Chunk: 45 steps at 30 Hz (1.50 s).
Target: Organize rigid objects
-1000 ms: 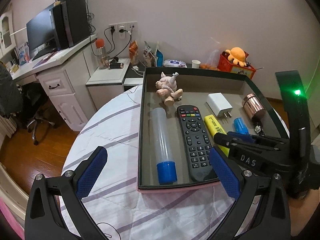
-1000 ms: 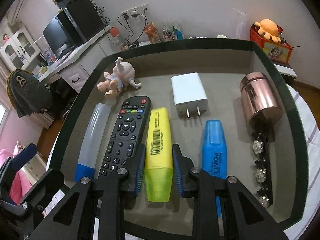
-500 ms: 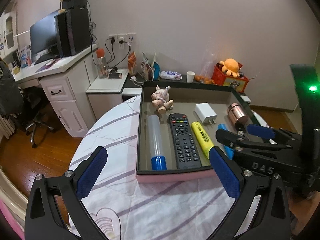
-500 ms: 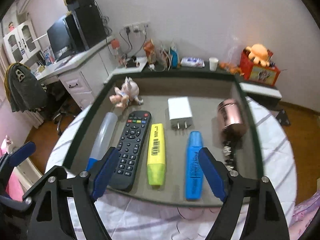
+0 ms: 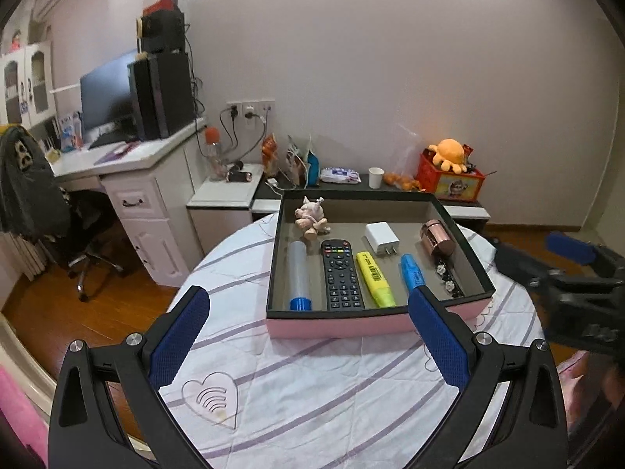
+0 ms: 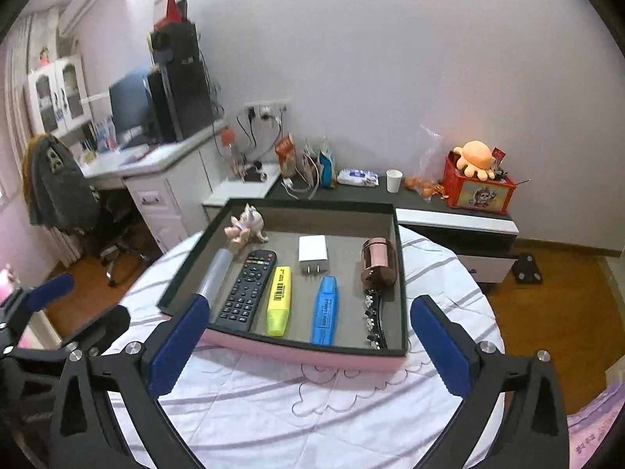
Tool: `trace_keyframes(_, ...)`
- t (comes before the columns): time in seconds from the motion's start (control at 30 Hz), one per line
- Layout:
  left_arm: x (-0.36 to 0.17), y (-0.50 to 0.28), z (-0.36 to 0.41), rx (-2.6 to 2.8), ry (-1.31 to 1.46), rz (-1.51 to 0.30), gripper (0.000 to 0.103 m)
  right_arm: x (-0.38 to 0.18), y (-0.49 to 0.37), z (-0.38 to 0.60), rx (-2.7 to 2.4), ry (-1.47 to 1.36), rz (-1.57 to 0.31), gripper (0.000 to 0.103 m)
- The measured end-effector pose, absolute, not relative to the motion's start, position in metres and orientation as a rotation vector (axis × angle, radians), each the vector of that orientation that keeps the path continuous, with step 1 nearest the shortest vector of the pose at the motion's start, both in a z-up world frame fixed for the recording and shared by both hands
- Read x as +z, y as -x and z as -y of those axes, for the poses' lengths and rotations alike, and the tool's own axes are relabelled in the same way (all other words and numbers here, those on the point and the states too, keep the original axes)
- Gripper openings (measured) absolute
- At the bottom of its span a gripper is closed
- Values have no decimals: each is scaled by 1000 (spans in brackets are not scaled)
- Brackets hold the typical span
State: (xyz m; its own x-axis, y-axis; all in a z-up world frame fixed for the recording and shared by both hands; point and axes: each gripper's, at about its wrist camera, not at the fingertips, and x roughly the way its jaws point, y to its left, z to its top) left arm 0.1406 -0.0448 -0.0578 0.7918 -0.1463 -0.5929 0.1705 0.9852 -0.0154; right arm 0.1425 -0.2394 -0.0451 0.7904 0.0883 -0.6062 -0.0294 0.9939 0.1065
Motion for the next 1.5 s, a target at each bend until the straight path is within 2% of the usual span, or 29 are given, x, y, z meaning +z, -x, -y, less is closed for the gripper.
trace_keyframes(0.63, -21, -105, 68, -154, -85, -527, 103, -14, -70, 239, 77, 32, -526, 103)
trace_keyframes(1.17, -10, -142, 82, -161, -89, -514, 103, 13, -90, 240, 46, 74, -468, 103)
trace_keyframes(1.5, -4, -136, 89, -175, -101, -507, 103, 17, -90, 249, 30, 60, -465, 103)
